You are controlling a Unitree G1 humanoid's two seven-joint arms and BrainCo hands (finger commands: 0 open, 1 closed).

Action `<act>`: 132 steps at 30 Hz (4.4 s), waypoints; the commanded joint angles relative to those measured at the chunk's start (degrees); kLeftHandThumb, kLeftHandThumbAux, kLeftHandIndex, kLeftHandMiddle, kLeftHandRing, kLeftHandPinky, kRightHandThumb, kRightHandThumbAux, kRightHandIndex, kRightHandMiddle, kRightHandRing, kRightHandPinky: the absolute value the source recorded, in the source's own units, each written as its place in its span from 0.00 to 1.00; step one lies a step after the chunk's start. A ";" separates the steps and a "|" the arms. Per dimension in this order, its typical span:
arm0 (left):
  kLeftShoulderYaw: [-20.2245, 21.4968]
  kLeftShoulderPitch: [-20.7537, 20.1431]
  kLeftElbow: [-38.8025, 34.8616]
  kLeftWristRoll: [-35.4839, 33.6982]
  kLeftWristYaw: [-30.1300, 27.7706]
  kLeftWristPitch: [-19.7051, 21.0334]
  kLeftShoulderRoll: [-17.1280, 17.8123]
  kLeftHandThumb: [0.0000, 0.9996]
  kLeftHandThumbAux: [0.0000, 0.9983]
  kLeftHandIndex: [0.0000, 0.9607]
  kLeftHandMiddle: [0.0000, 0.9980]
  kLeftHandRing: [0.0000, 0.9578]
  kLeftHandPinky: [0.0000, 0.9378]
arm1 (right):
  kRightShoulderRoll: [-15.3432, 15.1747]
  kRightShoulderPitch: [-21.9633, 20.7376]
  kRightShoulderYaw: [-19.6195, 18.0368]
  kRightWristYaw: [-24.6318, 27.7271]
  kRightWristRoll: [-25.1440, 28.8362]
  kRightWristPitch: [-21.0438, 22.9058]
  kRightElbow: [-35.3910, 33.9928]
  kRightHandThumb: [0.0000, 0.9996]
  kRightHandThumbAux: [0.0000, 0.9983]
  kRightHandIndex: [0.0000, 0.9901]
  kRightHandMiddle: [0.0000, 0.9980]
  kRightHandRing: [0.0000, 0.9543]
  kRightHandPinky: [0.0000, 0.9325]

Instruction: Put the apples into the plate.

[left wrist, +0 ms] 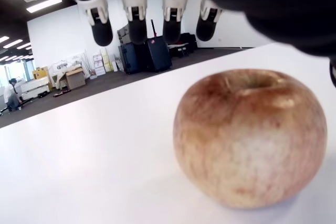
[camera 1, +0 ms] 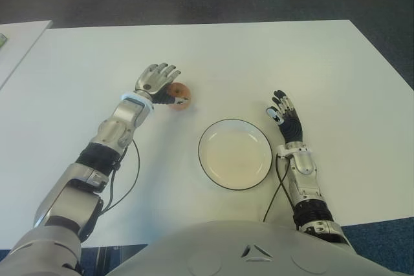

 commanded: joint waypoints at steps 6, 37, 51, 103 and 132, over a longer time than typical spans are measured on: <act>-3.08 -2.52 5.89 -1.02 1.99 0.45 -0.55 0.29 0.13 0.00 0.00 0.00 0.00 | 0.14 4.26 -0.13 -0.45 -0.71 3.16 4.37 0.16 0.52 0.00 0.00 0.00 0.00; -8.94 -5.50 17.41 -5.81 6.49 0.92 -4.44 0.31 0.17 0.00 0.00 0.00 0.00 | -0.02 3.59 -0.87 -1.10 -1.21 1.47 5.82 0.16 0.54 0.00 0.00 0.00 0.00; -10.22 -5.55 20.04 -7.95 7.93 1.11 -5.62 0.31 0.19 0.00 0.00 0.00 0.00 | -0.41 4.53 -1.24 -0.72 -0.71 1.23 4.63 0.16 0.55 0.00 0.00 0.00 0.00; -10.25 -7.47 30.08 -19.22 11.85 -5.34 -9.88 0.75 0.70 0.46 0.86 0.88 0.88 | -1.91 3.41 -3.35 1.54 1.54 4.55 3.67 0.12 0.59 0.00 0.00 0.00 0.00; -1.52 -3.77 -1.52 -21.34 8.35 -4.00 -1.35 0.75 0.70 0.46 0.86 0.88 0.86 | -1.21 1.82 -4.16 1.95 2.25 2.97 6.10 0.11 0.58 0.00 0.00 0.00 0.00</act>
